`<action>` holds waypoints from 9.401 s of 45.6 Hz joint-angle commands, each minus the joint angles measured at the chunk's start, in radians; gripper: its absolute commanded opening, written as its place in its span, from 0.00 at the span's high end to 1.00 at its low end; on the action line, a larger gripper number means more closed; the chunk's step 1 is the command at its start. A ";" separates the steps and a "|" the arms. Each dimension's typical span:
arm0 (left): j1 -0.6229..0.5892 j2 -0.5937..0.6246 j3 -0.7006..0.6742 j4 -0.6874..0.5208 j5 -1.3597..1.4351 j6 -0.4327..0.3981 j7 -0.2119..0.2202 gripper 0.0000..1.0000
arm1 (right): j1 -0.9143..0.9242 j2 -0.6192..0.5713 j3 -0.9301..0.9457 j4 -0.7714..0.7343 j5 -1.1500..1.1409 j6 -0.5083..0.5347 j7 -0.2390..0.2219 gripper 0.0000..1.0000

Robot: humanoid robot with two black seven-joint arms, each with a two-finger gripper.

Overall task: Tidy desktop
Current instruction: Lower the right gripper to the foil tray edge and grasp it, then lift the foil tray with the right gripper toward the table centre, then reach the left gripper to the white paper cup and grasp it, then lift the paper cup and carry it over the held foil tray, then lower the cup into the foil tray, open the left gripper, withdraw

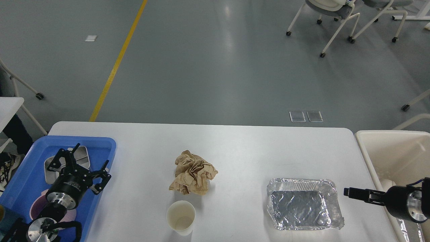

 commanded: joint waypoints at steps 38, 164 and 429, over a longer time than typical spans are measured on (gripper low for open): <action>0.002 0.000 0.003 0.000 -0.002 -0.015 -0.003 0.03 | 0.204 0.195 -0.375 -0.170 -0.077 -0.011 -0.021 0.27; -0.311 0.467 0.630 -0.174 0.291 0.222 -0.012 0.03 | 0.785 0.560 -0.553 -0.418 0.368 0.264 -0.224 1.00; -1.322 -0.278 1.443 0.431 1.058 -0.202 0.080 0.13 | 0.766 0.635 -0.521 -0.429 0.398 0.236 -0.222 1.00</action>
